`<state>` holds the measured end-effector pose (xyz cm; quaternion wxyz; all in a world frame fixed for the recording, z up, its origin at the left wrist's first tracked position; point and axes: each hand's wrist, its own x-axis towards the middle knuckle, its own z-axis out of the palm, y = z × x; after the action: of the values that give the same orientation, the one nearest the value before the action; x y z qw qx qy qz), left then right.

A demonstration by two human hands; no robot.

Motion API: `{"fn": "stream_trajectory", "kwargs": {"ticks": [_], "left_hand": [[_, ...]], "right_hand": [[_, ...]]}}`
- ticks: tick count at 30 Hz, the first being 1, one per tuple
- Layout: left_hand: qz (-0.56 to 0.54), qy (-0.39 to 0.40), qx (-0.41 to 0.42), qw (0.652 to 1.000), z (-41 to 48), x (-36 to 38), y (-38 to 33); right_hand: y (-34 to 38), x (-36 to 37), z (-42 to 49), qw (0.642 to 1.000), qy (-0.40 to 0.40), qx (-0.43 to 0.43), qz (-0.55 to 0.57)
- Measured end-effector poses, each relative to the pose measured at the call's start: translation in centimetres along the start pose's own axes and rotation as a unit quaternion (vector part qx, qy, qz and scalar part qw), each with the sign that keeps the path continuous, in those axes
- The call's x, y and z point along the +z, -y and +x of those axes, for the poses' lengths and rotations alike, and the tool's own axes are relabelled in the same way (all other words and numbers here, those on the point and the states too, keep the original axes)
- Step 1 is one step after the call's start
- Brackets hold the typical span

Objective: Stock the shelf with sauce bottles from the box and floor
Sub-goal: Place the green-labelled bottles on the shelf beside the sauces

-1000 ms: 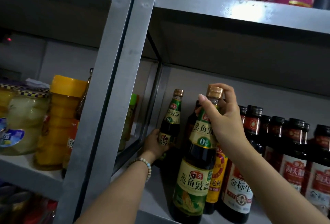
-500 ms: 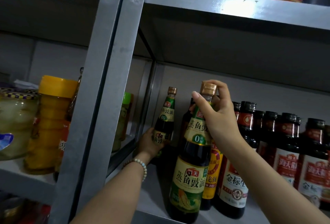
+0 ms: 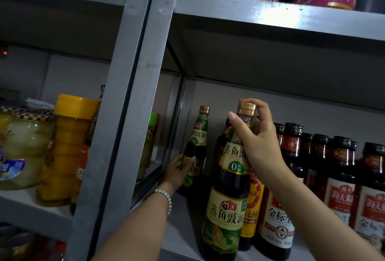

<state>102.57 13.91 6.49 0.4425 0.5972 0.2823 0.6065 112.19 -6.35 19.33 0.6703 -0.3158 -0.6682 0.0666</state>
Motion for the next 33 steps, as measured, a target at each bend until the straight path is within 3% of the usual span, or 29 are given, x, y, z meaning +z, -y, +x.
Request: {"fn": "stream_trajectory", "kwargs": {"ticks": [14,19,21,30,33], "left_hand": [[-0.027,-0.005,-0.034,0.999,-0.5,0.4,-0.6],[-0.015,-0.112,-0.089,0.99,-2.8,1.1,-4.3],[-0.025,-0.121,-0.08,0.989,-4.1,0.7,-6.4],[-0.009,0.066,-0.034,0.997,-12.9,-2.0,-10.0],[-0.004,0.086,-0.017,0.996,-13.9,-2.2,-9.5]], "right_hand": [[-0.1,0.0,0.1,1.0,-0.005,-0.005,-0.002],[0.0,0.3,0.0,1.0,-0.013,-0.005,0.014],[0.1,0.7,0.1,1.0,-0.027,-0.003,0.015],[0.0,5.0,0.8,0.999,-0.032,0.016,0.029],[0.2,5.7,1.0,0.999,-0.023,0.025,0.023]]}}
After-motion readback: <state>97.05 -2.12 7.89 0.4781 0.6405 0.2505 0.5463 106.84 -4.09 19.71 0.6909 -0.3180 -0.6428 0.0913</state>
